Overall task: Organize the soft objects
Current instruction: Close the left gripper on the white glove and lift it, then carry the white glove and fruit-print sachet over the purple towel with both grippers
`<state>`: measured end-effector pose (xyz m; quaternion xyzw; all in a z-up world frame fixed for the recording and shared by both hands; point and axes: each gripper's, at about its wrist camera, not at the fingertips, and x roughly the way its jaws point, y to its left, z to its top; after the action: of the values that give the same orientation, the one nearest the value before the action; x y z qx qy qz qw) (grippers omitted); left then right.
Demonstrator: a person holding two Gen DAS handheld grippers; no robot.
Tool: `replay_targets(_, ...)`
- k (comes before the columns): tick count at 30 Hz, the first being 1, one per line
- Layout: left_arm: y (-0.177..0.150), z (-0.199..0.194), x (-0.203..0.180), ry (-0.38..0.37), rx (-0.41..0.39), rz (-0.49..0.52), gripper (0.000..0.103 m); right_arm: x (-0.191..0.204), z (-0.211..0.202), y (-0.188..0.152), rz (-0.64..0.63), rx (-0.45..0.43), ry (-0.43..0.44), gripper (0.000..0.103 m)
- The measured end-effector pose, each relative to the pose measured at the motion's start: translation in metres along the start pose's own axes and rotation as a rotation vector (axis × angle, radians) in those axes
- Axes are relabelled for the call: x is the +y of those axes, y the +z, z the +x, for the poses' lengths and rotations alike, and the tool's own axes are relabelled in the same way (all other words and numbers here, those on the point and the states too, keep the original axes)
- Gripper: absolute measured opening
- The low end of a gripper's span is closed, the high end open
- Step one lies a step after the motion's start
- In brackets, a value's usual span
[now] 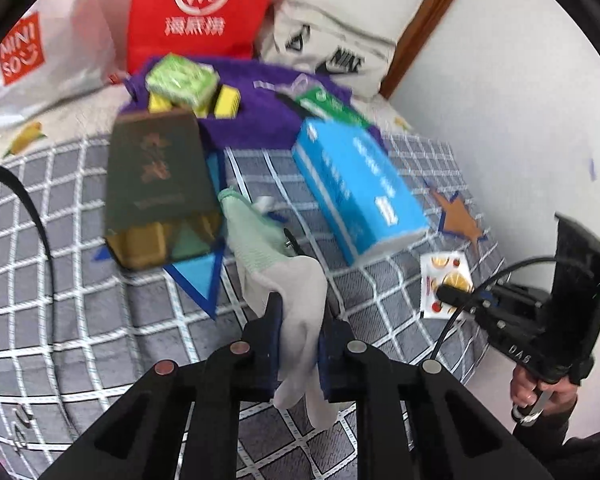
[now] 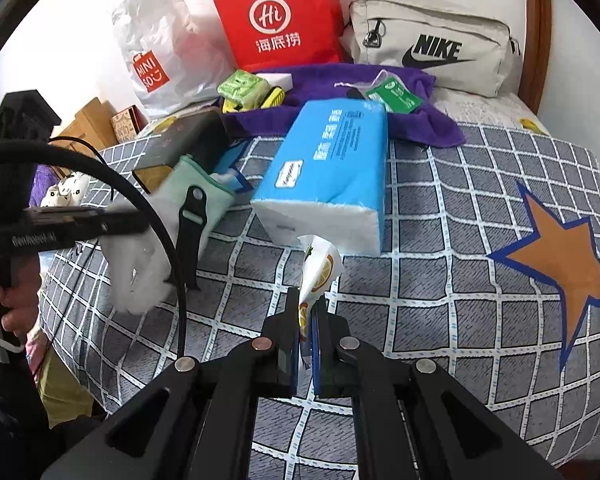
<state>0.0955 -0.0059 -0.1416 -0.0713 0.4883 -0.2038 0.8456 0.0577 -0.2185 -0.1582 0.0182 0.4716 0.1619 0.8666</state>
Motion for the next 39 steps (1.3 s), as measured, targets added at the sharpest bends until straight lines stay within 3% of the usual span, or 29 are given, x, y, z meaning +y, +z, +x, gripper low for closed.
replay_targets(17,0.014,-0.074,-0.007,-0.047,-0.154,0.034,0.015,0.012,-0.024,0.018,-0.037,-0.068,0.023,0.005)
replay_targets(28,0.04,-0.08,-0.003,-0.014,-0.188,0.03,0.015,0.012,-0.03,0.05,-0.05,-0.098,0.057,0.005)
replay_targets(39,0.075,-0.079,0.019,0.025,-0.197,0.025,0.015,0.004,-0.025,0.096,-0.067,-0.125,0.034,0.005)
